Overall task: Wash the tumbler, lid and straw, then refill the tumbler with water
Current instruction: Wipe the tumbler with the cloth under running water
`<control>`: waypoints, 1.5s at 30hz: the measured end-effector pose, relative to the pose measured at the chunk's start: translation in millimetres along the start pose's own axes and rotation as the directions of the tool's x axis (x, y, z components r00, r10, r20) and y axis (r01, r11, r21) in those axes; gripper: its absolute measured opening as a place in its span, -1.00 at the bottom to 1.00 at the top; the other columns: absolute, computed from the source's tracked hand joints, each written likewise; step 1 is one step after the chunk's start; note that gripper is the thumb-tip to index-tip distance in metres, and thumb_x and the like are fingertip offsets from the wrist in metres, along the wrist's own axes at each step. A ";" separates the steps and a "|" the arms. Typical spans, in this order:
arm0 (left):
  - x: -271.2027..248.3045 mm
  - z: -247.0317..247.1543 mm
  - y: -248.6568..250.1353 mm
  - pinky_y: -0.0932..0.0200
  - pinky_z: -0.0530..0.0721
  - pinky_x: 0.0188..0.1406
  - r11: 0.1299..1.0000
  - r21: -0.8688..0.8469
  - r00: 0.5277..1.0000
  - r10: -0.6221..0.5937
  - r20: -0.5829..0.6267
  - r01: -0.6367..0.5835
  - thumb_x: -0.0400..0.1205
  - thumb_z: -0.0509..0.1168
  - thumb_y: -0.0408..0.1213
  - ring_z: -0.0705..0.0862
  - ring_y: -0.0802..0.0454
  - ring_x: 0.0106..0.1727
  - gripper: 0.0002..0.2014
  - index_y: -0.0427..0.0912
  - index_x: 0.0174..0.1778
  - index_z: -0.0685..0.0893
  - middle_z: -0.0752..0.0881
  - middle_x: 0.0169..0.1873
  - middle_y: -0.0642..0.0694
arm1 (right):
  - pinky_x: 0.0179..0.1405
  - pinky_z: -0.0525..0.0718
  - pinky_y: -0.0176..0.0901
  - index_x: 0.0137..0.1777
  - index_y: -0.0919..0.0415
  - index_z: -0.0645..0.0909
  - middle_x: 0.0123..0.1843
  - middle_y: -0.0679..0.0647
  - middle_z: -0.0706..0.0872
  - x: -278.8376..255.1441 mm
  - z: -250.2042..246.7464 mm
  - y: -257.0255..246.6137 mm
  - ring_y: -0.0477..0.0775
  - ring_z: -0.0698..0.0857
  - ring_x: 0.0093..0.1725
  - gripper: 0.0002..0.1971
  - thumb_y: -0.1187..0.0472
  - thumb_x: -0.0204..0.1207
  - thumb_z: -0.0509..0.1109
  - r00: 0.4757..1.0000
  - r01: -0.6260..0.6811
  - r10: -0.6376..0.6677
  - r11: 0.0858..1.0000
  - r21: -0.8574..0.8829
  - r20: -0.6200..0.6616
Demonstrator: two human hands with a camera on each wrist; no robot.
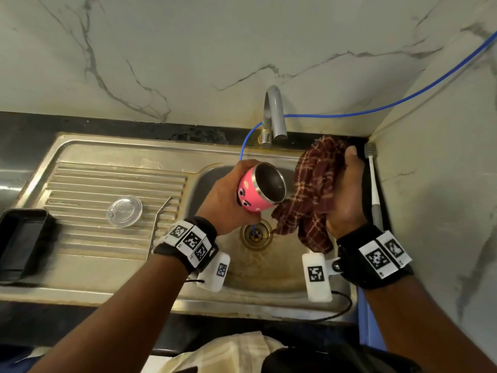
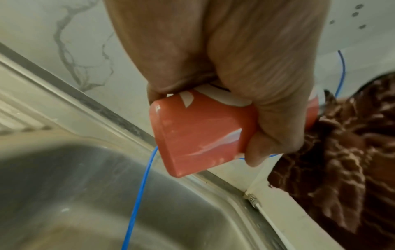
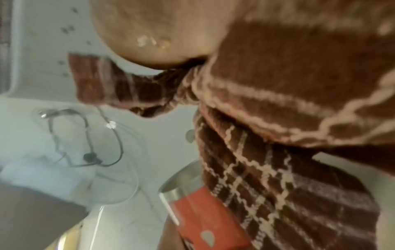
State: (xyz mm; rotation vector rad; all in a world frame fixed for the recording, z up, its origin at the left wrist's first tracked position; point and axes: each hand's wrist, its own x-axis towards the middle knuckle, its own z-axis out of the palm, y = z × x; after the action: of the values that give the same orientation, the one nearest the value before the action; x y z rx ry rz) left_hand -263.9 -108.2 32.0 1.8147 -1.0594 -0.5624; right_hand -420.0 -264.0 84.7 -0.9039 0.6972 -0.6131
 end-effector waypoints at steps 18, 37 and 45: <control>23.3 -23.2 6.4 0.07 0.72 0.13 0.850 0.435 0.939 0.175 0.297 -0.297 0.15 0.67 0.13 0.79 0.02 0.02 -0.16 0.10 0.39 0.60 0.80 0.05 0.09 | 0.46 0.52 0.13 0.50 0.01 0.65 0.52 0.00 0.69 -5.3 12.7 39.9 0.13 0.60 0.54 -0.29 -0.25 0.37 0.59 0.678 0.732 0.150 -0.047 -0.680 0.720; 22.8 -3.6 17.9 -0.25 0.50 0.28 0.518 0.718 0.885 0.298 0.357 -0.465 0.34 0.57 0.06 0.68 -0.14 0.20 -0.29 0.22 0.44 0.54 0.73 0.23 0.13 | 0.27 0.78 0.05 0.43 0.20 0.64 0.24 0.03 0.81 16.3 2.0 52.5 0.04 0.79 0.25 -0.22 0.10 0.18 0.80 0.675 0.128 0.438 0.724 -0.678 0.594; 21.2 1.6 16.9 -0.44 0.32 0.52 0.565 0.711 0.901 0.359 0.245 -0.419 0.37 0.61 -0.08 0.27 -0.29 0.72 -0.14 0.12 0.65 0.49 0.37 0.70 -0.15 | -0.05 0.80 -0.23 0.35 0.32 0.57 0.01 0.02 0.88 -4.4 8.0 42.5 -0.05 0.86 0.00 -0.54 0.58 0.49 0.51 0.758 -0.175 0.367 0.911 -0.374 0.539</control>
State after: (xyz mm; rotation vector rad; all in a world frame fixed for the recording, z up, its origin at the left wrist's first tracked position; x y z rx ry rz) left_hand -261.2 -130.3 47.6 2.1382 -1.8898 0.1447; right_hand -408.9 -236.4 53.0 -1.1793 0.3287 0.0747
